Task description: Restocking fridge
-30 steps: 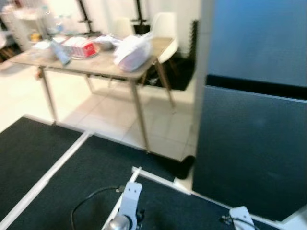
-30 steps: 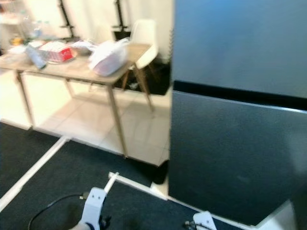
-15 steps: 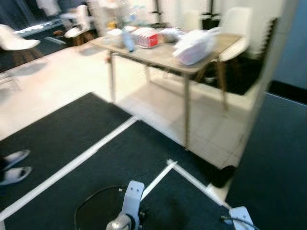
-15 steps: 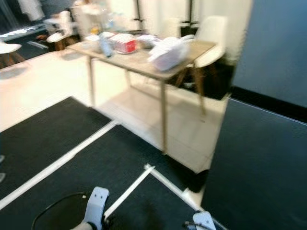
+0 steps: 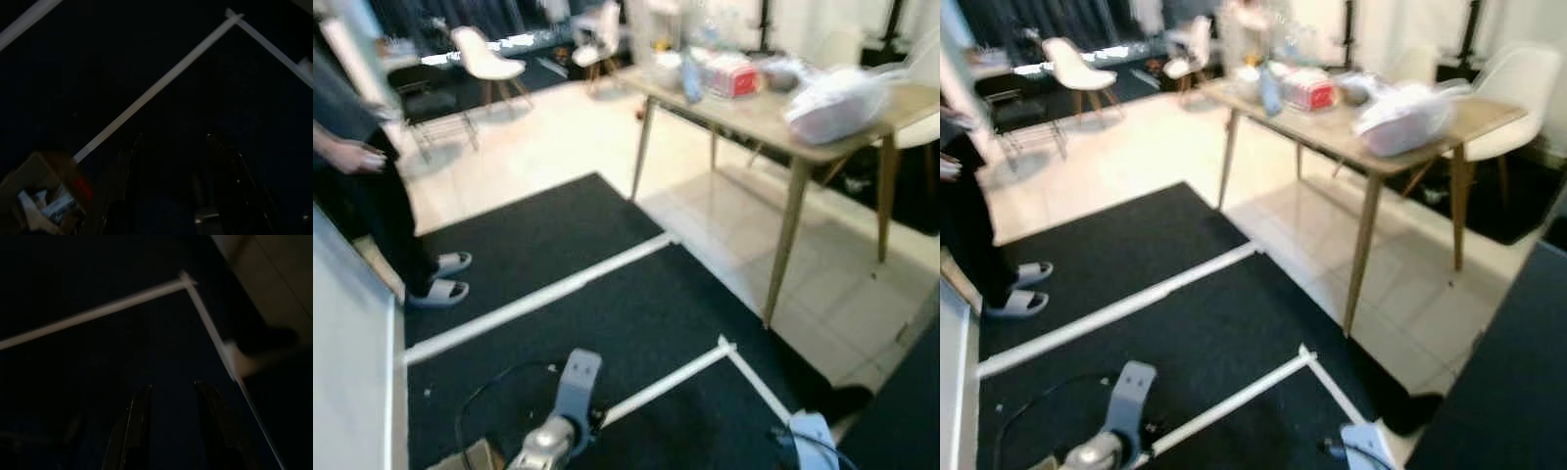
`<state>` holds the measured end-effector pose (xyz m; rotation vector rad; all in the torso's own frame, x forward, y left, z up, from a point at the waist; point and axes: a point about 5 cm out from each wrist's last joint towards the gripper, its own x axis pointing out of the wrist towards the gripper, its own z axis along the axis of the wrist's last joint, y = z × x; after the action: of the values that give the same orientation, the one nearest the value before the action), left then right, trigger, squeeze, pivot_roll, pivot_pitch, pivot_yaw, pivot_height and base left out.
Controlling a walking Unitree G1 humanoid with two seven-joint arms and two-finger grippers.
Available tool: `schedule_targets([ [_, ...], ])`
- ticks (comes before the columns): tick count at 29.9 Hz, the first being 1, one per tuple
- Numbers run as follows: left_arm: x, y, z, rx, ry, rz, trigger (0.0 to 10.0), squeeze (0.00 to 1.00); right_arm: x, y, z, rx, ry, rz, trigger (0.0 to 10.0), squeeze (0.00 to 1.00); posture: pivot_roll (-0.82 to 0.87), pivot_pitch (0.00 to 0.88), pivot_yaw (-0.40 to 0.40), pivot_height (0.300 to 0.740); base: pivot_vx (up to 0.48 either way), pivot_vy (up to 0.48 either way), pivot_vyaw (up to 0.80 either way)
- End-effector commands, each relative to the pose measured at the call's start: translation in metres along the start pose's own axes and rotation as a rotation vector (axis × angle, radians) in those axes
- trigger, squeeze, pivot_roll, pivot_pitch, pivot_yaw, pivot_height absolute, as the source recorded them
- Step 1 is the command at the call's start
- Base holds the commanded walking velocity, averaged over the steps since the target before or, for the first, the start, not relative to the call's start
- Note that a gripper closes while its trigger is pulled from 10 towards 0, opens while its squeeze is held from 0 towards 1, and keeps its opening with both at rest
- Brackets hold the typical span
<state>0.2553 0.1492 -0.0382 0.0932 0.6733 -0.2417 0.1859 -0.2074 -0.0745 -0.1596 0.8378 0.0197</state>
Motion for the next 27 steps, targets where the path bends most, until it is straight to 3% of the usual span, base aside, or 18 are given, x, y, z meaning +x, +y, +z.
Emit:
schedule_targets([
  [1, -0.001, 0.001, -0.007, -0.023, 0.026, 0.007, 10.0, 0.0, -0.002, 0.001, -0.008, 0.016, 0.024, -0.003, 10.0, 0.0, -0.09, 0.0, 0.096, 0.726, 0.0, 0.0, 0.8],
  [16, 0.001, -0.001, 0.004, -0.016, -0.01, -0.01, 10.0, 0.0, 0.001, 0.002, -0.001, 0.032, 0.019, -0.009, 10.0, 0.0, -0.09, 0.0, 0.101, 0.726, 0.0, 0.0, 0.8],
  [19, 0.002, -0.002, 0.006, -0.023, -0.021, -0.013, 10.0, 0.0, 0.001, 0.0, 0.0, 0.082, 0.013, -0.037, 10.0, 0.0, -0.09, 0.0, 0.1, 0.726, 0.0, 0.0, 0.0],
  [27, 0.003, -0.005, 0.01, -0.03, -0.042, -0.029, 10.0, 0.0, 0.002, 0.0, 0.001, 0.08, 0.012, -0.031, 10.0, 0.0, -0.09, 0.0, 0.101, 0.726, 0.097, 0.0, 0.0],
])
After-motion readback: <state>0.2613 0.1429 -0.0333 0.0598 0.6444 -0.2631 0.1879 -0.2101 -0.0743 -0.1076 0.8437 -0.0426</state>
